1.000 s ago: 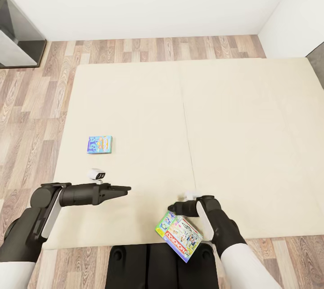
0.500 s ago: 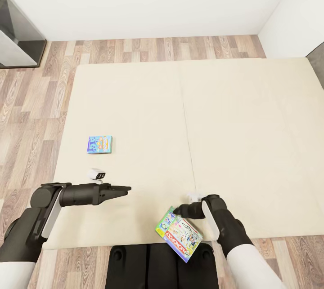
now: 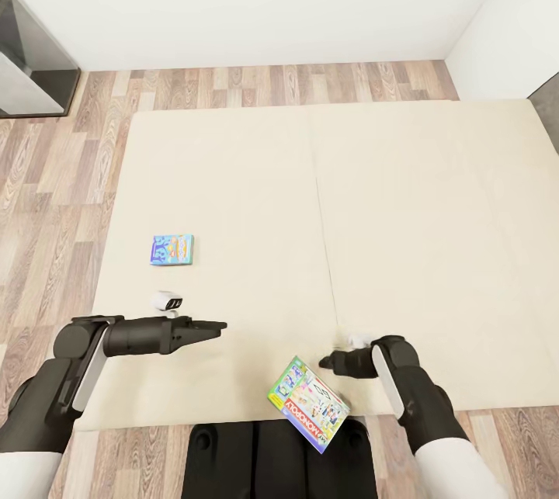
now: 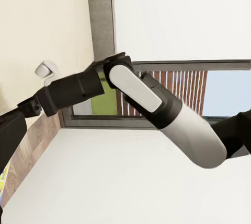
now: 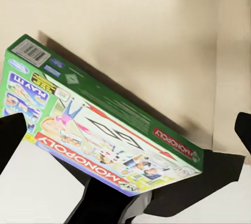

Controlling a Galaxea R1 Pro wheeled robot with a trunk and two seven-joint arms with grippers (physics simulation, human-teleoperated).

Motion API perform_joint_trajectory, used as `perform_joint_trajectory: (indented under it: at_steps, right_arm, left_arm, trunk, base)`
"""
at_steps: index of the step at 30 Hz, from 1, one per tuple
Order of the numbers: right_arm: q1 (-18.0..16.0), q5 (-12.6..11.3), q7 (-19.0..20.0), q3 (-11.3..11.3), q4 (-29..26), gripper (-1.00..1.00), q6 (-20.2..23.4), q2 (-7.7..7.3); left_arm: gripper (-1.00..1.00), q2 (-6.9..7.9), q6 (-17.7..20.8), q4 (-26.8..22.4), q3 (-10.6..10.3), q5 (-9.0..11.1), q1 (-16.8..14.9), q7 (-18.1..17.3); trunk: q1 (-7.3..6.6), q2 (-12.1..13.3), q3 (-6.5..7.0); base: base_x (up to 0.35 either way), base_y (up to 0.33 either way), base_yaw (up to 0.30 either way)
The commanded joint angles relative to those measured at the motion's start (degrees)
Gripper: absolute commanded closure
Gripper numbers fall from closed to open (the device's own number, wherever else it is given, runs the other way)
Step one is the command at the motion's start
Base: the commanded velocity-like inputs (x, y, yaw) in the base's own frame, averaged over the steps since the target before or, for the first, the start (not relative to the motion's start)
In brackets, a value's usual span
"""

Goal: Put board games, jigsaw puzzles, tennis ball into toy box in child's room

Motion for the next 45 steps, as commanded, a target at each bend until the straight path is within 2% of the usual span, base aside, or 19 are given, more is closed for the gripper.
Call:
perform_joint_trajectory:
  at_steps: [1,10,27,45]
  right_arm:
    - [0.46,-0.46,-0.24,-0.3,-0.43,-1.0,0.47,0.03]
    - [1.74,-0.52,-0.3,-0.52,0.26,-1.0,0.62,0.01]
    - [2.27,-0.62,-0.13,-1.03,10.78,-1.0,-0.29,0.12]
    - [2.29,-0.58,-0.18,-0.99,11.64,-1.0,-4.4,0.14]
  left_arm:
    - [-1.0,0.05,0.6,-0.01,-0.01,0.03,-0.02,-0.18]
    - [-1.0,0.04,0.61,-0.01,-0.03,0.03,-0.02,-0.19]
    - [-1.0,0.1,0.63,-0.01,0.05,0.03,-0.02,-0.19]
    - [-1.0,0.11,0.68,-0.01,0.05,0.03,-0.02,-0.19]
  trunk:
    - [0.03,-0.09,-0.06]
    - [0.03,-0.09,-0.06]
    - [0.03,-0.09,-0.06]
    - [0.03,-0.09,-0.06]
  base:
    - [0.0,0.0,0.0]
    - [0.0,0.0,0.0]
    - [0.0,0.0,0.0]
    - [0.0,0.0,0.0]
